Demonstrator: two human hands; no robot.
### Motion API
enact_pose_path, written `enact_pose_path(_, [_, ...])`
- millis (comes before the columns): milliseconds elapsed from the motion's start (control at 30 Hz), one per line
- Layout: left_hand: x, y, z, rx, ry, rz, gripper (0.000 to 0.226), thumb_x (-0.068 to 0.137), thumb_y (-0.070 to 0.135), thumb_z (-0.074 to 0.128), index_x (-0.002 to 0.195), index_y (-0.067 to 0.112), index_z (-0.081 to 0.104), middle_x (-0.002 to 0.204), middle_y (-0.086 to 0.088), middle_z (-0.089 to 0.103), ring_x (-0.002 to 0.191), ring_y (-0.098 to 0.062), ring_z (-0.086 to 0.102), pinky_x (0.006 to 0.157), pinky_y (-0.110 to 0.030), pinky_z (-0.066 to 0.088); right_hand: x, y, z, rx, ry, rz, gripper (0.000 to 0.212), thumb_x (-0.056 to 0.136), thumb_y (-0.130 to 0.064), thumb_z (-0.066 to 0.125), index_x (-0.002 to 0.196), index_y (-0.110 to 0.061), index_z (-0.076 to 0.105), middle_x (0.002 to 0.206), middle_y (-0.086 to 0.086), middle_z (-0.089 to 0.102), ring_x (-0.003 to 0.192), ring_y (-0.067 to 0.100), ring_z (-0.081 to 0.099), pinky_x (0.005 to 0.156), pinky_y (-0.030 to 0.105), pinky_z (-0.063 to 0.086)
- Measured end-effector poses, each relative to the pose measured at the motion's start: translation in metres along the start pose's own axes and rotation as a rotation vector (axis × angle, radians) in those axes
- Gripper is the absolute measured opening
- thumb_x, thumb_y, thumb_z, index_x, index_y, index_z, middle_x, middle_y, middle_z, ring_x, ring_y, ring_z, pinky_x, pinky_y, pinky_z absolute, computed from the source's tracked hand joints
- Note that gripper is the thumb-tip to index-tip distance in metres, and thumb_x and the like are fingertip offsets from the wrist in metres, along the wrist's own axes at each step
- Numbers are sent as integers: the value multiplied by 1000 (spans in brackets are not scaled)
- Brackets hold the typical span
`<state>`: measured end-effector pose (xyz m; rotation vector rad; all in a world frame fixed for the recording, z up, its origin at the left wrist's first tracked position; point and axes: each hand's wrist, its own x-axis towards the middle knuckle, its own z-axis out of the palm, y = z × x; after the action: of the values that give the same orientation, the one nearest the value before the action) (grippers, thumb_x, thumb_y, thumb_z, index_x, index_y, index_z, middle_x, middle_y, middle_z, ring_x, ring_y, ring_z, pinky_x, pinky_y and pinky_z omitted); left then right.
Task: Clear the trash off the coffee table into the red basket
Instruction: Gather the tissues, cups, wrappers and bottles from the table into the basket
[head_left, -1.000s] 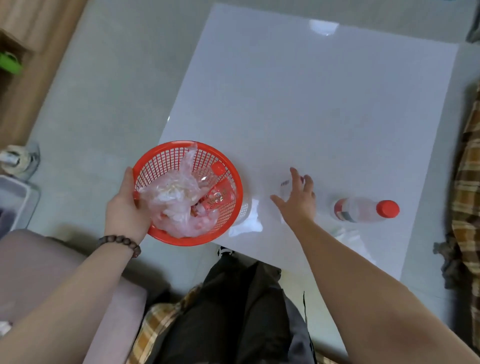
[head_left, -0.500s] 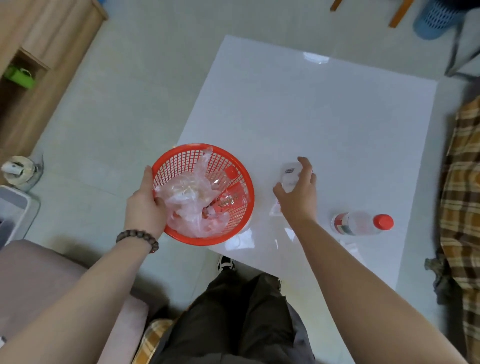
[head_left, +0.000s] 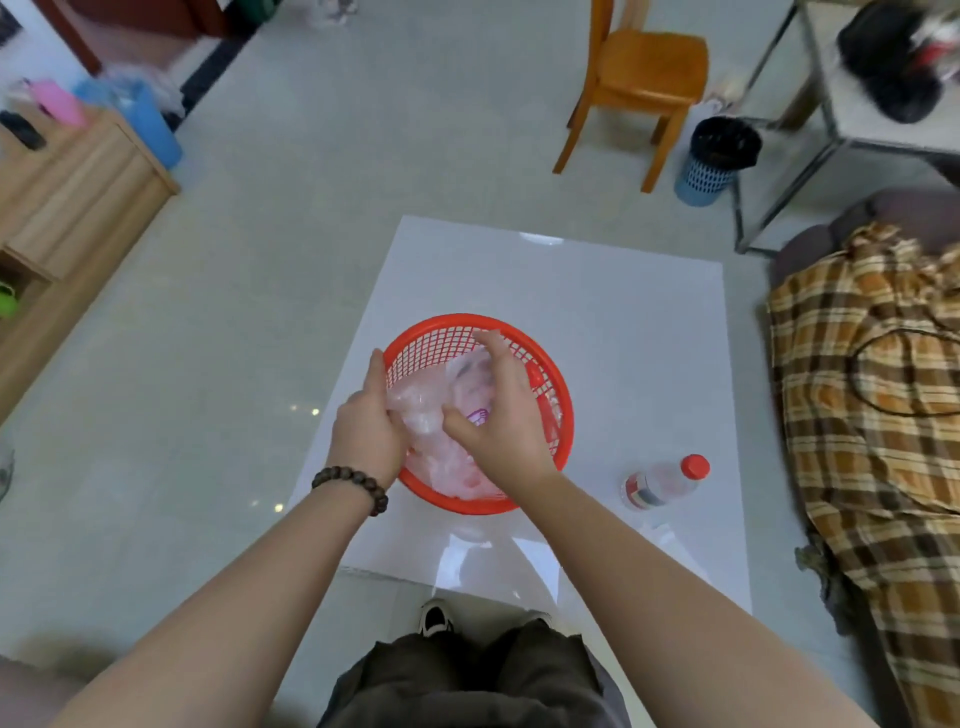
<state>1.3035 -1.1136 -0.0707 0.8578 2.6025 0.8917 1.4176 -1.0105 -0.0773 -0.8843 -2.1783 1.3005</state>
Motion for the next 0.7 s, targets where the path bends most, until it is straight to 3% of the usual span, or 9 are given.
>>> enact_pose_path(133, [3, 12, 2, -71, -25, 49, 67, 85, 0, 38, 146, 23, 23, 86, -14, 59, 77, -30, 56, 70, -35, 47, -9, 11, 7, -22, -60, 58, 72, 73, -31, 67, 132, -40, 26, 142, 1, 38, 124, 17, 42, 90, 25, 42])
enact_pose_path(267, [-2, 7, 7, -116, -86, 40, 62, 88, 3, 38, 145, 25, 25, 86, -10, 60, 76, -26, 58, 67, -29, 45, -15, 21, 11, -77, -89, 126, 77, 74, -35, 69, 135, -43, 21, 143, 2, 35, 124, 22, 45, 85, 25, 42])
enact_pose_path(433, [-5, -7, 16, -131, -159, -44, 57, 91, 9, 41, 144, 23, 27, 105, -9, 61, 85, -24, 57, 70, -27, 43, -25, 25, 6, -168, -125, 146, 96, 75, -48, 71, 142, -50, 2, 154, 2, 15, 141, 26, 20, 103, 36, 33])
enact_pose_path(500, [-3, -8, 18, -128, -167, -33, 55, 90, 7, 41, 142, 22, 30, 111, -11, 61, 86, -24, 56, 71, -27, 43, -31, 23, -4, -183, -65, 146, 99, 74, -53, 69, 143, -49, -1, 156, 1, 12, 144, 24, 14, 108, 41, 30])
enact_pose_path(633, [-2, -4, 25, -103, -138, -72, 60, 89, 4, 39, 145, 20, 26, 114, -15, 60, 85, -23, 51, 74, -28, 40, -47, 31, -48, -119, 255, 115, 90, 78, -47, 69, 147, -37, 12, 151, 5, 23, 139, 18, 24, 109, 30, 27])
enact_pose_path(700, [-5, 0, 30, -95, -121, -81, 60, 90, 4, 39, 146, 20, 24, 113, -16, 60, 84, -23, 51, 74, -28, 40, -58, 50, -77, -144, 401, 146, 86, 80, -49, 67, 147, -32, 16, 149, 8, 26, 139, 18, 24, 111, 31, 25])
